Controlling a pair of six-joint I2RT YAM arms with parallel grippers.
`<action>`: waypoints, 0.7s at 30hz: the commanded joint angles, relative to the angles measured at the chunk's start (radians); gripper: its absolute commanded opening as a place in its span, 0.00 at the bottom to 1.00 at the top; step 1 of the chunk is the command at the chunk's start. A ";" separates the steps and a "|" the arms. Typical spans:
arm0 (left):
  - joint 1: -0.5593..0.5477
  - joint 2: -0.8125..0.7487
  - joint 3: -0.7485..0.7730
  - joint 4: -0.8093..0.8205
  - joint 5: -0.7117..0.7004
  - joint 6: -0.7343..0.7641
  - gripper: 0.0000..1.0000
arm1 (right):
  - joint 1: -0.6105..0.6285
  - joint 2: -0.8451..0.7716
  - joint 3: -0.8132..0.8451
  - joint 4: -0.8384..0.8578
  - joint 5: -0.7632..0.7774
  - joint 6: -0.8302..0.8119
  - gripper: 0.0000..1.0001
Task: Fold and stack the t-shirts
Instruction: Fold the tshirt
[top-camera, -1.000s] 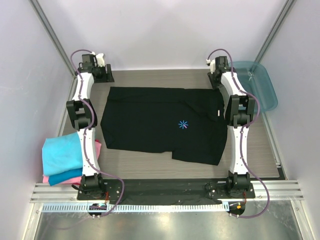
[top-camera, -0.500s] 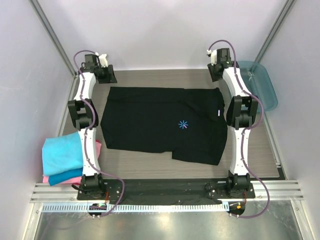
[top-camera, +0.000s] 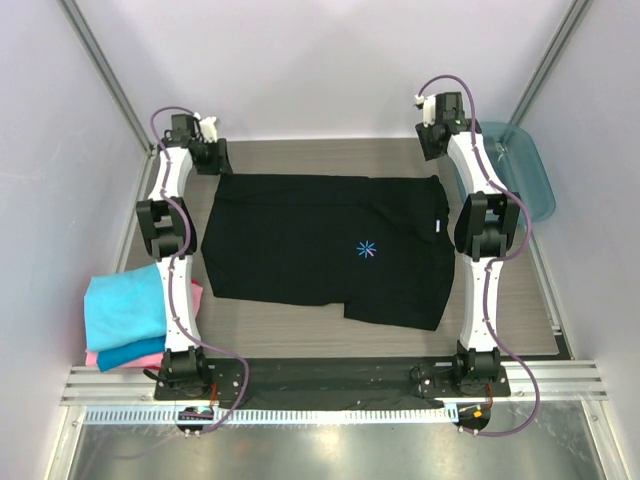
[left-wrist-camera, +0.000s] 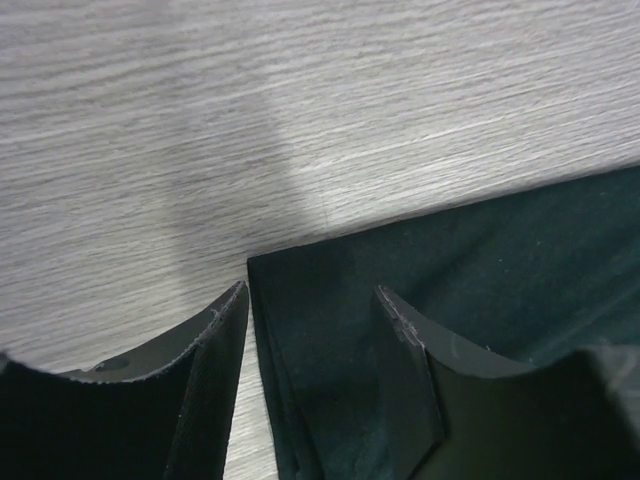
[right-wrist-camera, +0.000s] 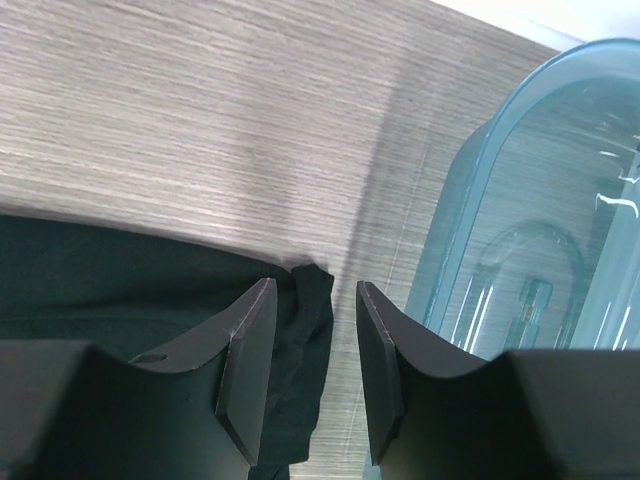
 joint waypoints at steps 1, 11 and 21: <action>0.004 0.027 0.019 -0.012 -0.003 0.010 0.52 | 0.004 -0.086 -0.006 0.002 -0.005 0.011 0.44; 0.003 0.034 0.005 -0.008 -0.015 -0.013 0.44 | 0.007 -0.087 -0.003 -0.003 -0.005 0.014 0.44; -0.007 0.060 0.038 0.051 -0.104 -0.044 0.00 | 0.010 -0.106 -0.043 -0.007 0.000 0.005 0.44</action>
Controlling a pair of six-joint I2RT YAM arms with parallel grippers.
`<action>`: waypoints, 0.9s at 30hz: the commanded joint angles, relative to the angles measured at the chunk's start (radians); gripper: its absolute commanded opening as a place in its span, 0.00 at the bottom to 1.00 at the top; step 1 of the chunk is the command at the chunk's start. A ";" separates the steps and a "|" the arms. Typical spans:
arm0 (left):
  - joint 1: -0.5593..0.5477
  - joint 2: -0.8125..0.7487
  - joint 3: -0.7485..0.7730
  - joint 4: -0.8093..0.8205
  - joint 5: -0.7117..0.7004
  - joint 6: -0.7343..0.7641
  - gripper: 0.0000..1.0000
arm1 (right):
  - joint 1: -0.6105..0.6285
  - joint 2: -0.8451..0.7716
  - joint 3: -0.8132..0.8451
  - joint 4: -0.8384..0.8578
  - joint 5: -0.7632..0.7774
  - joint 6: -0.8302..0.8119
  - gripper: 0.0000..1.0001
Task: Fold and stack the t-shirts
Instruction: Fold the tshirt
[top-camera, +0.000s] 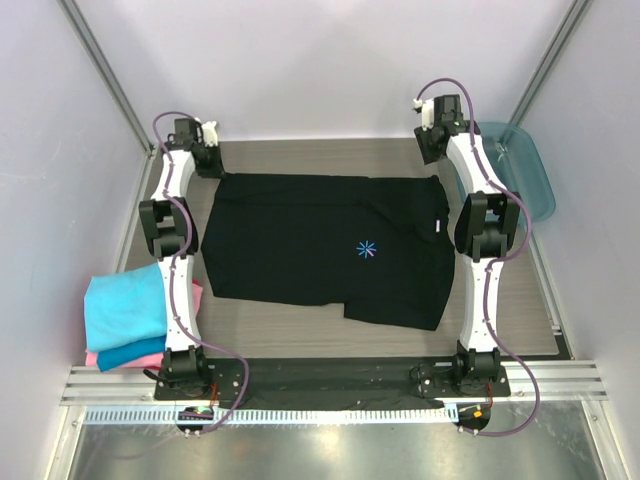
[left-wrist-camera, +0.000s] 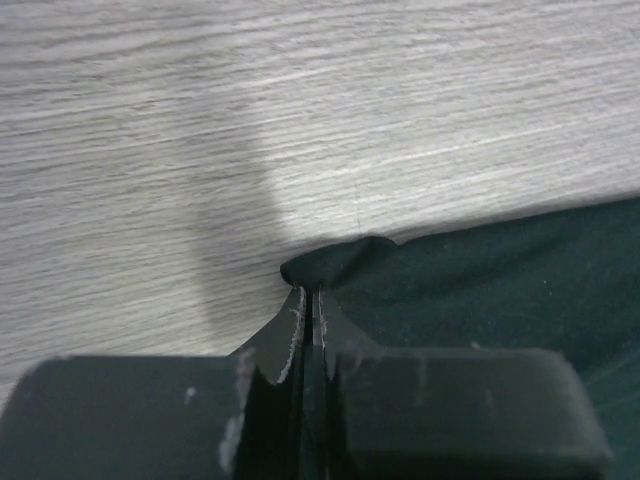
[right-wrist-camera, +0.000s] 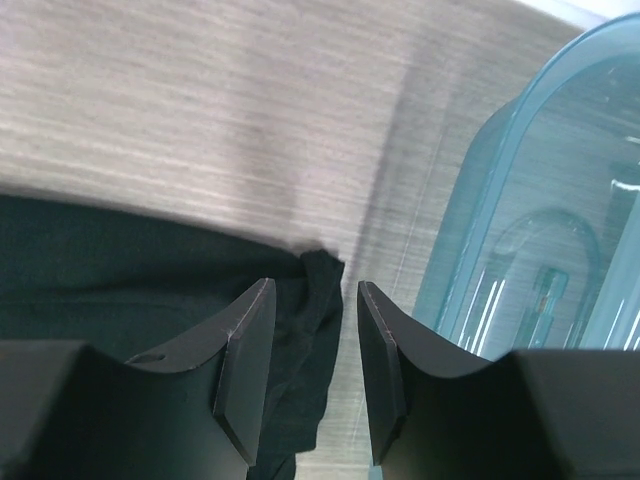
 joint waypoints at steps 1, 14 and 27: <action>-0.002 0.007 0.035 0.033 -0.060 -0.019 0.01 | 0.007 -0.099 -0.016 0.002 0.003 0.002 0.44; 0.022 -0.067 -0.011 0.012 -0.102 0.036 0.00 | 0.004 -0.028 -0.053 -0.038 -0.009 -0.041 0.48; 0.024 -0.081 -0.042 -0.006 -0.136 0.078 0.00 | -0.013 0.104 0.046 -0.026 -0.029 -0.015 0.48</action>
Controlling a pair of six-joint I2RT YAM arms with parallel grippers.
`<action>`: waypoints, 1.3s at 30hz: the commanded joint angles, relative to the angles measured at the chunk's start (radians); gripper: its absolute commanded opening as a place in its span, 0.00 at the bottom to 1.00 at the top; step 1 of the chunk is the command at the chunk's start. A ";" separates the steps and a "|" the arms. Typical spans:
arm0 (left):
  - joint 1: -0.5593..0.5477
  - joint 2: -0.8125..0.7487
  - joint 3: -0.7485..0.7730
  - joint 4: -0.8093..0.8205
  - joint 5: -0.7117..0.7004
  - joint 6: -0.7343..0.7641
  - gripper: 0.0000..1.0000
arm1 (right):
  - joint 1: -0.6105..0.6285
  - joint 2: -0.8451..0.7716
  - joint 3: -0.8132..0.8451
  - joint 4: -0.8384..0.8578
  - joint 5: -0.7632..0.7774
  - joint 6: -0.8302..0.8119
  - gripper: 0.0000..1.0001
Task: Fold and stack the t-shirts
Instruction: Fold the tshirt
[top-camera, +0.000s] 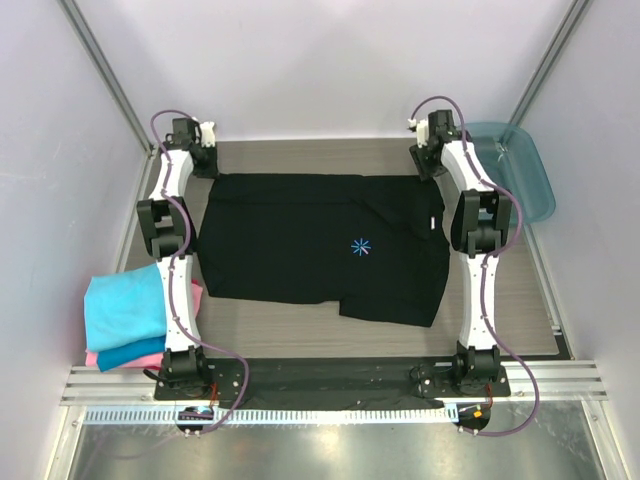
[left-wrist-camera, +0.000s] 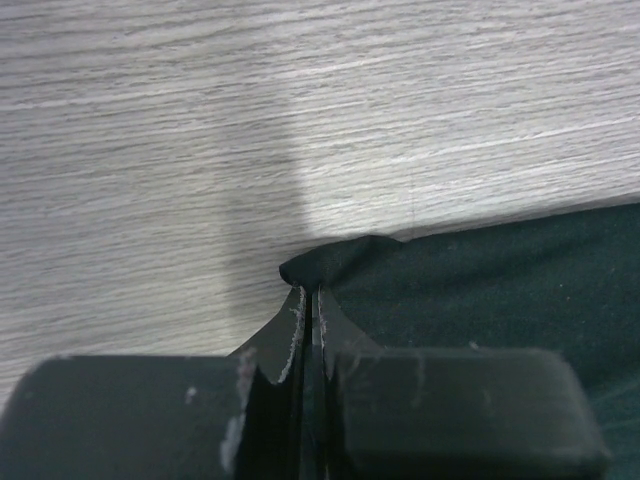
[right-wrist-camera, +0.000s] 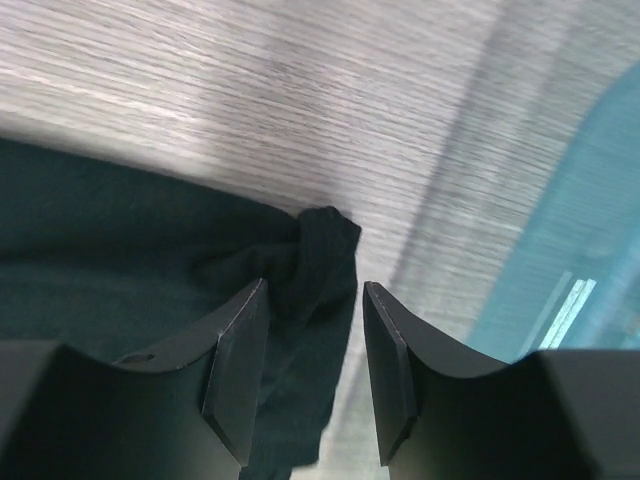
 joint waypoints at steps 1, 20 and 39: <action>0.016 -0.061 -0.018 -0.015 -0.044 0.038 0.00 | -0.006 0.023 0.066 0.017 -0.013 0.012 0.48; 0.002 -0.084 -0.070 -0.038 -0.088 0.096 0.00 | -0.103 0.167 0.190 0.051 -0.189 0.156 0.61; -0.022 -0.250 -0.010 -0.003 -0.130 0.090 0.00 | -0.137 0.047 0.281 0.067 -0.434 0.086 0.01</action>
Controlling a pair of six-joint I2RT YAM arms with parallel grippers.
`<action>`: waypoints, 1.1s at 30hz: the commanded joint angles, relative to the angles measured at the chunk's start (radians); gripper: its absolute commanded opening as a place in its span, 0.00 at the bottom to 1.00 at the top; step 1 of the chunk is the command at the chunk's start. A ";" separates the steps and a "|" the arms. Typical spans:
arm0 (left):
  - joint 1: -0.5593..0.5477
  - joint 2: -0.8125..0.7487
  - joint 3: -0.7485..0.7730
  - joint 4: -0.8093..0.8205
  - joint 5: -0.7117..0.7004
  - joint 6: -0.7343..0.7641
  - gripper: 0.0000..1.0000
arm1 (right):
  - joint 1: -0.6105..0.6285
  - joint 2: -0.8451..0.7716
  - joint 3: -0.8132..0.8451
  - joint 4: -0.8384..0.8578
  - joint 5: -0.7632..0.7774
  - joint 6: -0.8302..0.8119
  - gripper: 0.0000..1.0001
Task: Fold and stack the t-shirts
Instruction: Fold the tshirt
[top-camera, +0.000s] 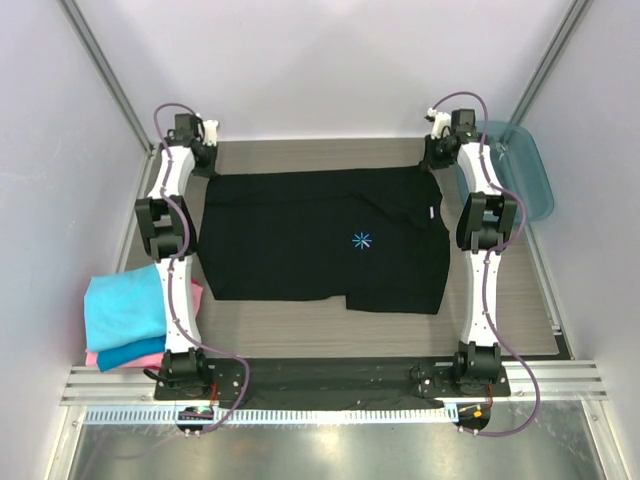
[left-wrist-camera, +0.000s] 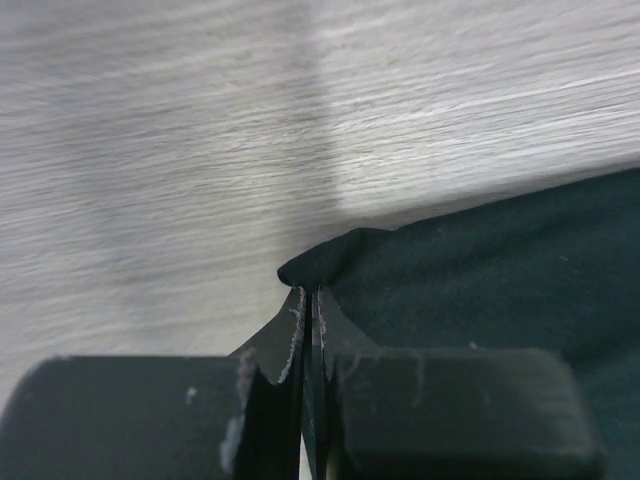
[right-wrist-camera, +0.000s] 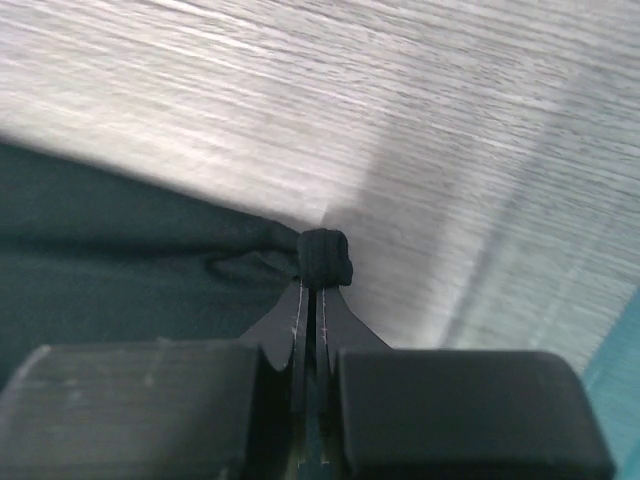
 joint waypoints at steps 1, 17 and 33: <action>0.003 -0.191 0.068 0.022 0.005 -0.012 0.00 | -0.020 -0.214 0.020 0.021 -0.033 -0.038 0.01; 0.037 -0.701 -0.103 0.033 0.171 -0.077 0.00 | -0.023 -1.073 -0.600 0.176 0.023 -0.193 0.01; 0.062 -1.456 -0.649 0.207 0.159 -0.038 0.00 | -0.023 -1.870 -0.898 0.201 0.052 -0.269 0.01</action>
